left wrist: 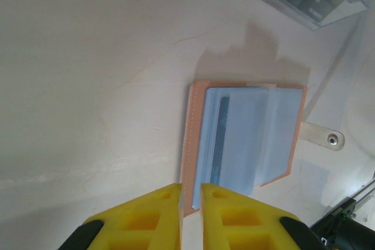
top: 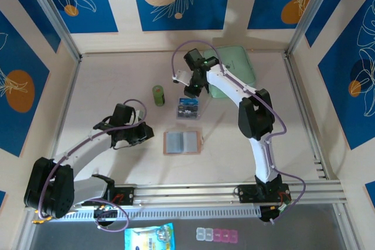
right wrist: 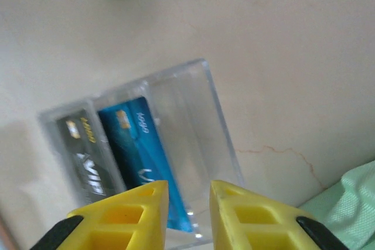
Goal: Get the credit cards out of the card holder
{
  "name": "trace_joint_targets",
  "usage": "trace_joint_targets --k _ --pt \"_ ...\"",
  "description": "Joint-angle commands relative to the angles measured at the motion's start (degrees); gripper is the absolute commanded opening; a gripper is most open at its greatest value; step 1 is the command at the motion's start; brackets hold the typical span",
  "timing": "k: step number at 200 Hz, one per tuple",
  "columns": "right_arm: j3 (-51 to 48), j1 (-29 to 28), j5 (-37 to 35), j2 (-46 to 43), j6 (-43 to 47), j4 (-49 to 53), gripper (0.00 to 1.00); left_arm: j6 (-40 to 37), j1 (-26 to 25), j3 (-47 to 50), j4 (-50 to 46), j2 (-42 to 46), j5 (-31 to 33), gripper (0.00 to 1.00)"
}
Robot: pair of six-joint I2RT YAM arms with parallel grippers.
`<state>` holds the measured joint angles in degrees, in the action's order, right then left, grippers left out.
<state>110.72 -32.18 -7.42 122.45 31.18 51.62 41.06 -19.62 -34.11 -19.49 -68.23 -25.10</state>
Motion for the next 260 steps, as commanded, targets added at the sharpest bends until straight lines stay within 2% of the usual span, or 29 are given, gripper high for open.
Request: trace_joint_targets --k 1,55,81,98,134,167,260 --pt "-3.8 -1.4 5.1 -4.5 -16.4 -0.6 0.25 0.6 0.7 1.0 2.9 -1.4 -2.3 0.15" --pt "-26.7 -5.2 11.3 -15.0 -53.5 -13.9 0.22 2.4 0.3 1.4 8.9 -5.8 -4.7 0.15" --pt "-34.5 -6.6 12.6 -16.5 -62.2 -19.3 0.24 2.5 0.0 1.4 10.1 -7.4 -5.1 0.16" --pt "-37.6 -7.1 12.2 -16.5 -64.8 -22.6 0.27 2.5 -0.3 1.2 10.4 -8.1 -5.3 0.16" --pt "-37.6 -7.0 5.4 -13.9 -66.6 -22.8 0.35 2.7 -0.5 1.2 10.3 -7.7 -5.0 0.16" --pt "-36.4 -6.6 1.2 -12.7 -66.4 -23.8 0.36 3.1 -1.0 1.2 10.2 -7.8 -5.0 0.16" --pt "-33.8 -4.9 -0.8 -10.8 -63.6 -26.1 0.35 4.5 -2.5 2.5 8.7 -4.4 -2.9 0.17"
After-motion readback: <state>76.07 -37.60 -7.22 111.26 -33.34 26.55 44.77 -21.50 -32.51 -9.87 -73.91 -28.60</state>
